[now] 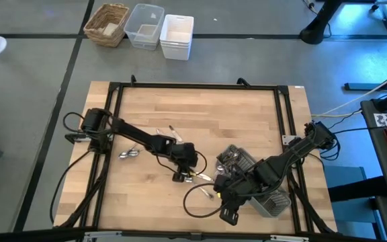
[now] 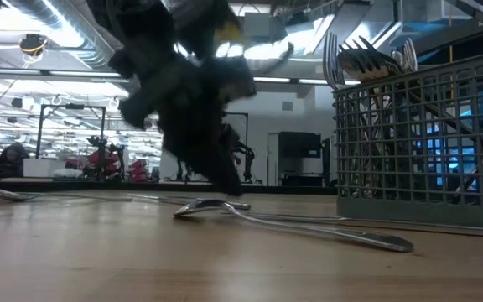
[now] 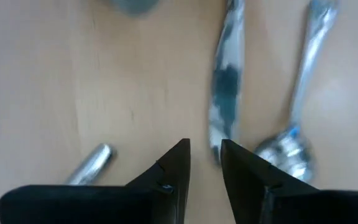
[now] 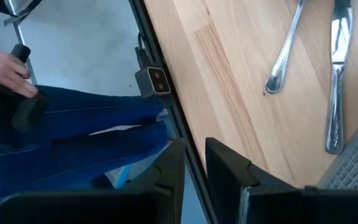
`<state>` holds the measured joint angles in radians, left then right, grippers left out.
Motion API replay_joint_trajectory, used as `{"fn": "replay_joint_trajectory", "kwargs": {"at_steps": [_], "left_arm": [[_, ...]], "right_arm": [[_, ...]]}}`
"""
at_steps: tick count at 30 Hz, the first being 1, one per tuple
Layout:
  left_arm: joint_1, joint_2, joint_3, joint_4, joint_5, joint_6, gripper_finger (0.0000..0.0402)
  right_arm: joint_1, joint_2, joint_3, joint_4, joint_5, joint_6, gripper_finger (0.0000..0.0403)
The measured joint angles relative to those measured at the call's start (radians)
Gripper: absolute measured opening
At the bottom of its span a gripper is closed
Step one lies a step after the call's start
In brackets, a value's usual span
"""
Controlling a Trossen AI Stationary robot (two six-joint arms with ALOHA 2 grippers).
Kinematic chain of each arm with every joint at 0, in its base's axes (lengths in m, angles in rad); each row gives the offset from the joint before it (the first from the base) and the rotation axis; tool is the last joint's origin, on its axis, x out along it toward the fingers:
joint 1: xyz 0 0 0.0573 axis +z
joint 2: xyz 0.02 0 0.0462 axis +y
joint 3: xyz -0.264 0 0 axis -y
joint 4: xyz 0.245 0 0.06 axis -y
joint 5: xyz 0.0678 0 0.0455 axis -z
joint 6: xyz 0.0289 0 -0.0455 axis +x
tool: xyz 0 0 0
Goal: Sort silverware
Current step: Put the silver spoon into the gray silverware basket
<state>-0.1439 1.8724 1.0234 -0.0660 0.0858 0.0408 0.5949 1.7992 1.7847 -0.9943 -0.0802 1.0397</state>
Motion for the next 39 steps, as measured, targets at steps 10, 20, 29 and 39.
{"fn": "replay_joint_trajectory", "kwargs": {"at_steps": [10, 20, 29, 39], "left_arm": [[-0.065, -0.015, 0.003, 0.013, -0.010, -0.016, 0.0074], [-0.160, -0.013, 0.005, 0.065, -0.025, 0.176, 0.0092], [-0.150, -0.011, 0.006, 0.087, -0.041, 0.244, 0.0173], [-0.150, 0.012, 0.007, 0.129, -0.018, 0.384, 0.0178]], "right_arm": [[0.000, 0.007, 0.000, -0.057, 0.028, 0.001, 0.0067], [0.000, 0.020, 0.000, -0.059, 0.045, 0.002, 0.0067], [0.000, 0.020, 0.000, -0.046, 0.045, 0.002, 0.0067], [0.000, 0.020, 0.000, -0.046, 0.044, 0.002, 0.0067]]}}
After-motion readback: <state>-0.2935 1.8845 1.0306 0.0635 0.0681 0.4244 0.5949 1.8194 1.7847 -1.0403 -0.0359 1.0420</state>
